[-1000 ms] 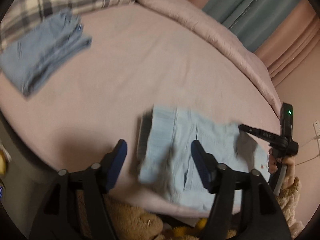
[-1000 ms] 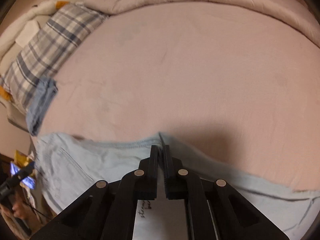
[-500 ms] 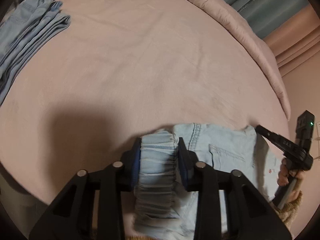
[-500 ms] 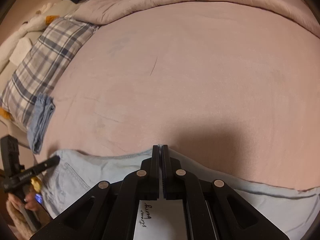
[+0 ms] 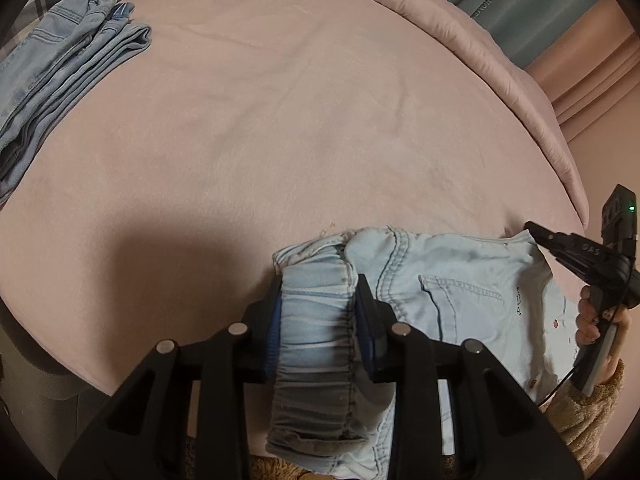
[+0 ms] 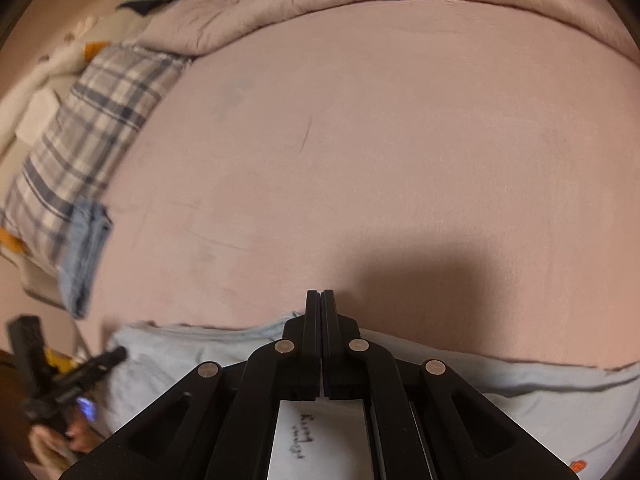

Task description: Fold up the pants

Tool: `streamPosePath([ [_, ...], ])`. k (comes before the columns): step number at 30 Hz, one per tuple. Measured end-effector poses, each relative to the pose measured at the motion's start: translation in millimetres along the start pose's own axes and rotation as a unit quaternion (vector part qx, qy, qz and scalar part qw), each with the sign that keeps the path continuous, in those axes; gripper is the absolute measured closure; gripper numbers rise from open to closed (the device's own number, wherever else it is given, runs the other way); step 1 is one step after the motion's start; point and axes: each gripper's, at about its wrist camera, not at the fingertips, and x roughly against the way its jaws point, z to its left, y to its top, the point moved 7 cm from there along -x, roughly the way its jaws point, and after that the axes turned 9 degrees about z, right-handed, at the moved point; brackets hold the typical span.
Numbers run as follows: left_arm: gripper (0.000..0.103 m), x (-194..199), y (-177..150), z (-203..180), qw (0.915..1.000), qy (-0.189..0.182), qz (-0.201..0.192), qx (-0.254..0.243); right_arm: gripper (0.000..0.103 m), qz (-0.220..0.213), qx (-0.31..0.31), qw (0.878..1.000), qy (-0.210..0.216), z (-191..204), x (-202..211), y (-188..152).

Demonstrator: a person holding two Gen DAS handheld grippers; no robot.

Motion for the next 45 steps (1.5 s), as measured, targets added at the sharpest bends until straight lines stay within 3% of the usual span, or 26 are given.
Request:
streamPosePath([
  [4, 0.07, 1, -5, 2, 1.0, -0.001, -0.001, 0.001, 0.097, -0.007, 0.002, 1.0, 0.028, 2, 18, 0],
  [6, 0.07, 2, -7, 2, 1.0, 0.0, -0.002, 0.002, 0.077, 0.001, 0.001, 0.998, 0.056, 4, 21, -2],
  [8, 0.07, 1, -7, 1, 1.0, 0.002, -0.002, 0.001, 0.066, 0.004, -0.001, 0.998, 0.055, 1, 19, -4],
  [13, 0.07, 2, -7, 1, 1.0, -0.001, -0.001, 0.002, 0.067, 0.047, 0.008, 0.998, 0.045, 1, -5, -9],
  [15, 0.069, 2, -7, 1, 1.0, 0.0, -0.001, 0.001, 0.095, 0.057, 0.022, 0.997, 0.043, 6, -14, -12],
  [20, 0.067, 2, -4, 0, 1.0, 0.002, 0.002, 0.002, 0.096, 0.028, 0.017, 0.999, 0.032, 10, -6, 1],
  [24, 0.065, 0, -2, 0, 1.0, 0.004, 0.003, 0.001, 0.097, 0.045, 0.015, 0.999, 0.004, 0, -30, 0],
  [26, 0.052, 0, -1, 3, 0.9999, 0.016, 0.0, 0.004, 0.097, 0.032, 0.024, 0.999, -0.005, 2, -29, -1],
  [28, 0.051, 1, -1, 5, 0.9998, 0.016, 0.0, 0.009, 0.097, 0.025, 0.028, 0.999, -0.017, 4, -27, -2],
  [31, 0.051, 14, 3, 4, 0.9996, 0.024, -0.007, 0.013, 0.097, 0.0, 0.037, 0.998, -0.047, 2, -22, 0],
  [33, 0.051, 28, 5, -2, 0.9984, 0.048, -0.03, 0.002, 0.097, -0.018, 0.039, 0.996, -0.081, -4, -13, 1],
  [36, 0.04, 47, 3, -16, 0.9946, 0.077, -0.067, -0.017, 0.09, -0.043, 0.046, 0.991, -0.12, -11, 6, -3],
  [39, 0.04, 58, -3, -37, 0.994, 0.06, -0.083, -0.039, 0.076, -0.065, 0.046, 0.987, -0.137, -21, 25, -10],
  [45, 0.041, 49, -19, -77, 0.9941, 0.012, -0.071, -0.081, 0.066, -0.087, 0.019, 0.98, -0.177, -58, 53, -28],
])
